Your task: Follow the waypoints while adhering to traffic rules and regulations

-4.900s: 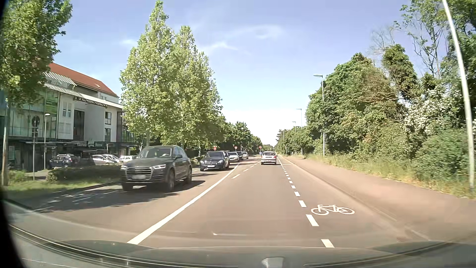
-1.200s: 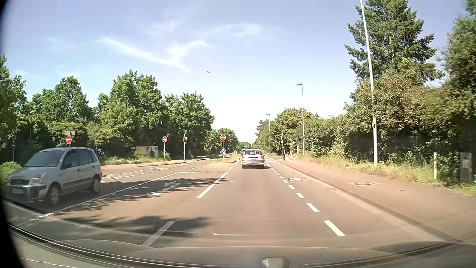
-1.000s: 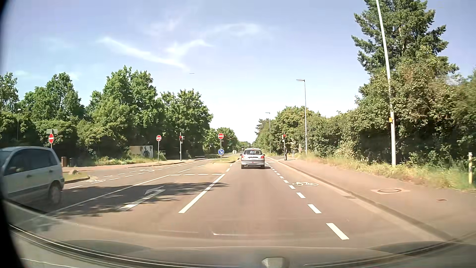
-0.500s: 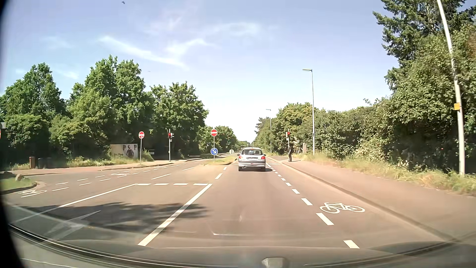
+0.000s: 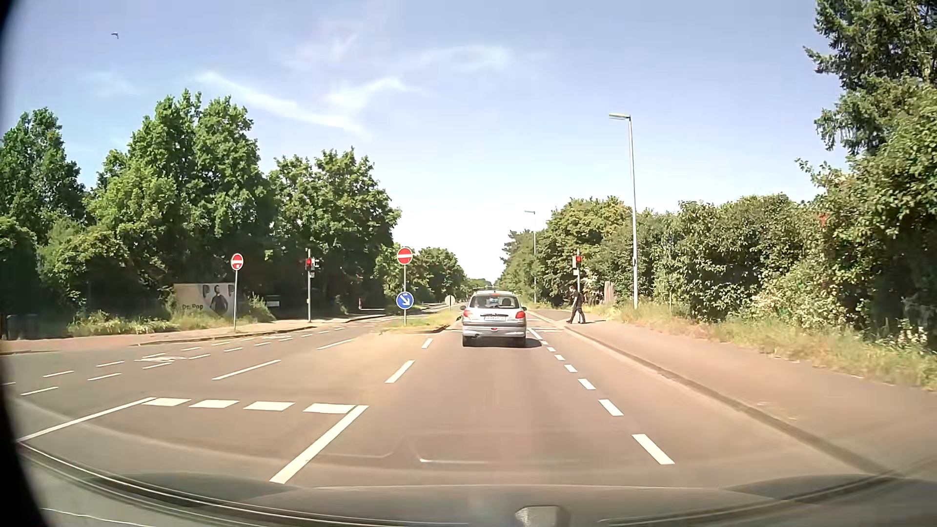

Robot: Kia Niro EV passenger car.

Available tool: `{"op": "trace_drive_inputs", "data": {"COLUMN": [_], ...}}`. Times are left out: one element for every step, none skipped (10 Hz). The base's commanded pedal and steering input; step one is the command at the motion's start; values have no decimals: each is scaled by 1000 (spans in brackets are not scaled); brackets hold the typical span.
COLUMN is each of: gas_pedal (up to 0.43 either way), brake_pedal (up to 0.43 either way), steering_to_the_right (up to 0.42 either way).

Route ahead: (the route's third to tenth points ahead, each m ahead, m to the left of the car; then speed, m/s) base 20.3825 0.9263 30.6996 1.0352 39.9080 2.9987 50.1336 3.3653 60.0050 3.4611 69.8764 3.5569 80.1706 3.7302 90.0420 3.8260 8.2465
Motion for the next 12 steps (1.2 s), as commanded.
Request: {"op": "trace_drive_inputs", "data": {"gas_pedal": [0, 0, 0, 0, 0, 0, 0, 0, 0, 0, 0, 0], "brake_pedal": [348, 354, 354, 354, 354, 360, 360, 360, 360, 366, 366, 366], "steering_to_the_right": [1, 0, 0, -1, -1, -1, -1, -1, -1, -1, -1, -1]}}
